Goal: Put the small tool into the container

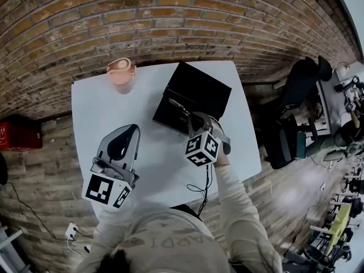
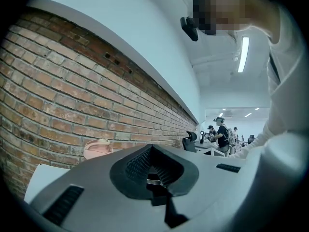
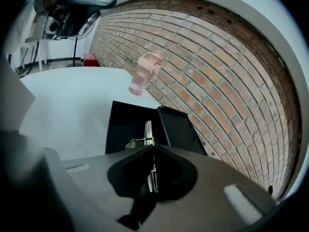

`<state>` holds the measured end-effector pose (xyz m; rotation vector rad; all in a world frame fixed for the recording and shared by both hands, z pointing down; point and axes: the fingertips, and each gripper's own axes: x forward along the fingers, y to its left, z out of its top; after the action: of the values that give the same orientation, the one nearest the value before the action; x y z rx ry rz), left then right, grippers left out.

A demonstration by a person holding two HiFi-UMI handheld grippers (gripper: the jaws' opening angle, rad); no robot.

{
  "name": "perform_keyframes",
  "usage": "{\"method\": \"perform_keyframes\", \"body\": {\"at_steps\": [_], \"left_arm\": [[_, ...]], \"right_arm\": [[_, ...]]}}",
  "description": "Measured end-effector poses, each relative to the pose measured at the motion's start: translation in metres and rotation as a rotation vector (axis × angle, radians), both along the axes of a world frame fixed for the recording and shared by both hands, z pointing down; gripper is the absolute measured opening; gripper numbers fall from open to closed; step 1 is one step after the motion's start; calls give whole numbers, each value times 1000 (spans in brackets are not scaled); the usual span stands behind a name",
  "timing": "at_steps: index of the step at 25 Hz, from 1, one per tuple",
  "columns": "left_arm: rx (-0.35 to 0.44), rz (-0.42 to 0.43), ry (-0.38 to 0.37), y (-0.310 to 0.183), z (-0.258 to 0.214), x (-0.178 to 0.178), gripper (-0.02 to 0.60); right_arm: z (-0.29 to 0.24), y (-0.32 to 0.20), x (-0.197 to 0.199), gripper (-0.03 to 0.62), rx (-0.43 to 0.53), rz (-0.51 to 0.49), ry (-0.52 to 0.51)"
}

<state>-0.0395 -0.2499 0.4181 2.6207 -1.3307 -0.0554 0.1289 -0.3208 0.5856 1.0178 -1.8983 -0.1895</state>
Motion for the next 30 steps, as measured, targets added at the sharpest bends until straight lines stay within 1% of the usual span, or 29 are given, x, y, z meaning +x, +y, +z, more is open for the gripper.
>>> {"method": "perform_keyframes", "body": {"at_steps": [7,12,19,23,26,30], "left_arm": [[-5,-13,-1,1,2,-5,5],[-8,-13,0,-1,3,-8,5],[-7,-7,0,-1,3,-10,5],[-9,-6,0,0,3,-11,5],[-7,-5,-1,1,2,-12,5],[-5,-6,0,2,1,-15,5]], "right_arm": [[13,-5,-8,17,-38,-17,41],[19,-5,-9,24,-65,-9,32],[29,3,-15,43,-135,-9,-9],[37,9,-18,67,-193,-2,-40],[37,10,-18,77,-206,13,-69],[29,12,-23,78,-211,17,-155]]}}
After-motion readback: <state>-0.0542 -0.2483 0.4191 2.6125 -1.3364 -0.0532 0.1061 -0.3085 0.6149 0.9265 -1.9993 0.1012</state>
